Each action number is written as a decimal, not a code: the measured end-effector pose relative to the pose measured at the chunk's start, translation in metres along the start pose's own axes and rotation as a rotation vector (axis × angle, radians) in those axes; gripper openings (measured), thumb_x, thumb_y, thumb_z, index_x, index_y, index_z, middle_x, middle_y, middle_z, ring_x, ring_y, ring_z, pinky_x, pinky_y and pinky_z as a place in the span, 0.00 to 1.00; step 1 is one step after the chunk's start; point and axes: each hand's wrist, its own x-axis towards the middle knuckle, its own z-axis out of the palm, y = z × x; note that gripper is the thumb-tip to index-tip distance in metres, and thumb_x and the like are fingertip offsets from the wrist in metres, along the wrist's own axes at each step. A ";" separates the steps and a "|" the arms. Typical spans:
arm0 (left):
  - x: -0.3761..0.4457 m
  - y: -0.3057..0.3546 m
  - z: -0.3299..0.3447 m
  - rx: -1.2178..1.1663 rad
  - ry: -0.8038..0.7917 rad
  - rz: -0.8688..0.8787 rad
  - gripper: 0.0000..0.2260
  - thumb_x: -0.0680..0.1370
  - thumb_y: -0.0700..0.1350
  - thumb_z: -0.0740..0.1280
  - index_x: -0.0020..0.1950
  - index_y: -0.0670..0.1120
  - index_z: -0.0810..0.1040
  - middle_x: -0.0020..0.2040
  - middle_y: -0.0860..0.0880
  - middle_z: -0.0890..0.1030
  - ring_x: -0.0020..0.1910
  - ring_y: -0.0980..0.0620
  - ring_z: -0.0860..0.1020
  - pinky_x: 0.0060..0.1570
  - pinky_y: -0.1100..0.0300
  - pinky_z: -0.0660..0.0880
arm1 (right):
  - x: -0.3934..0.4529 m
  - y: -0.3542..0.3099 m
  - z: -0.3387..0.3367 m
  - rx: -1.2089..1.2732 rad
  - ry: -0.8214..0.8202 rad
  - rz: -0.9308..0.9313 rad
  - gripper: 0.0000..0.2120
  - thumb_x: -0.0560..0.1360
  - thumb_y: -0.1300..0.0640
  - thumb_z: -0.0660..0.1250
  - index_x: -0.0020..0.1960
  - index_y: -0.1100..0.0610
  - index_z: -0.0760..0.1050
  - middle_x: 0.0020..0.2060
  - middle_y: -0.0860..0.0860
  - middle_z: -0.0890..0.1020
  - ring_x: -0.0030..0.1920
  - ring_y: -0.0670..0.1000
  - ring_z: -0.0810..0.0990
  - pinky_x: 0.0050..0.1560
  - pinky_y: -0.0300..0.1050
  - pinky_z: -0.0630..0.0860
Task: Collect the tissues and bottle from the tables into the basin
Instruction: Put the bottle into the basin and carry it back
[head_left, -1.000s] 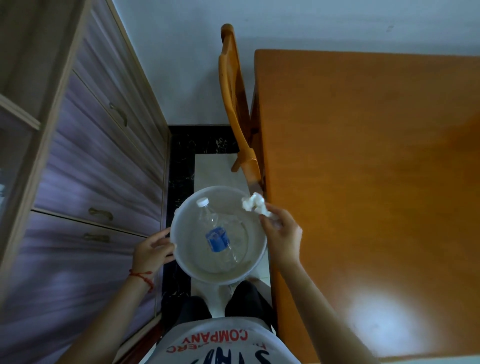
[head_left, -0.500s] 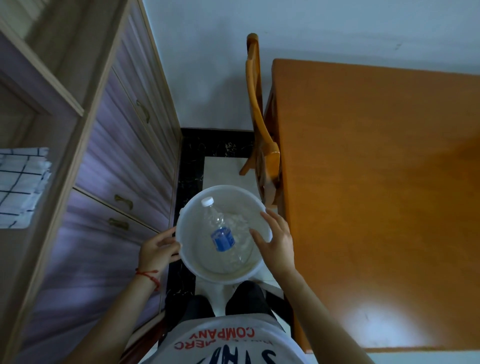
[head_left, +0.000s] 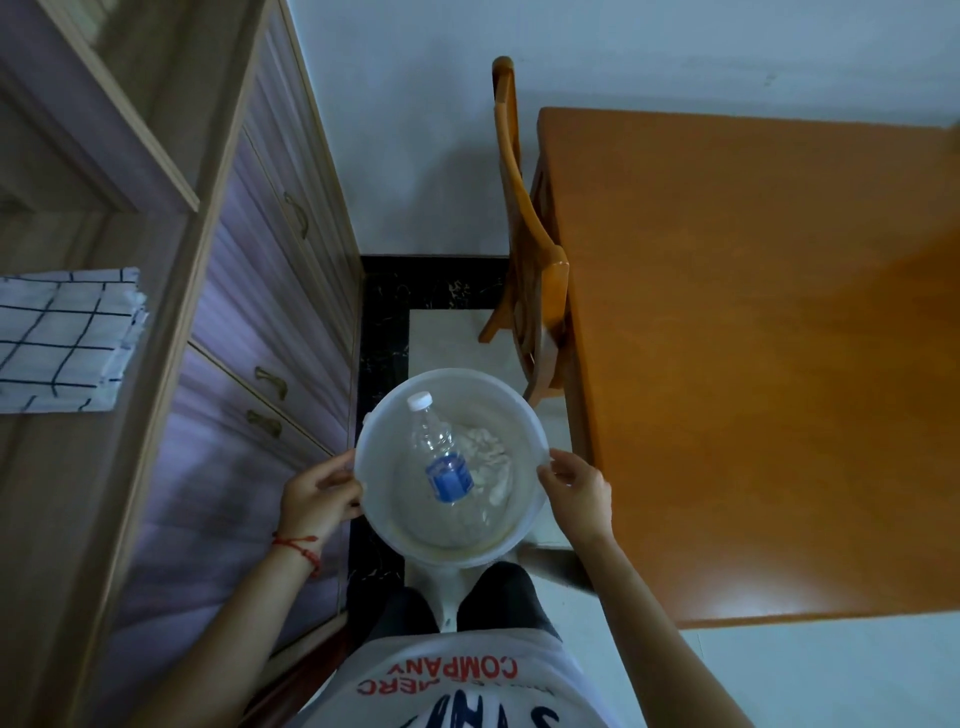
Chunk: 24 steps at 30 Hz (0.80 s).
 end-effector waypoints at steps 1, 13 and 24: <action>-0.002 -0.002 -0.002 0.004 0.000 0.002 0.21 0.70 0.27 0.63 0.62 0.39 0.75 0.39 0.44 0.79 0.34 0.53 0.78 0.27 0.68 0.77 | -0.004 0.002 0.001 0.011 0.006 0.001 0.16 0.75 0.57 0.65 0.61 0.59 0.75 0.47 0.53 0.82 0.40 0.42 0.77 0.34 0.24 0.70; -0.040 -0.027 -0.017 0.057 -0.047 0.021 0.21 0.72 0.29 0.63 0.63 0.40 0.74 0.45 0.44 0.80 0.38 0.52 0.78 0.28 0.69 0.77 | -0.060 0.035 0.004 0.091 0.023 0.001 0.14 0.75 0.57 0.65 0.60 0.57 0.76 0.40 0.47 0.80 0.38 0.39 0.77 0.33 0.26 0.70; -0.104 -0.073 -0.024 0.140 -0.058 0.016 0.21 0.71 0.29 0.65 0.63 0.41 0.75 0.52 0.40 0.80 0.42 0.48 0.79 0.30 0.67 0.79 | -0.123 0.094 -0.006 0.094 -0.007 0.003 0.12 0.74 0.58 0.66 0.56 0.59 0.78 0.41 0.52 0.83 0.39 0.45 0.79 0.41 0.37 0.75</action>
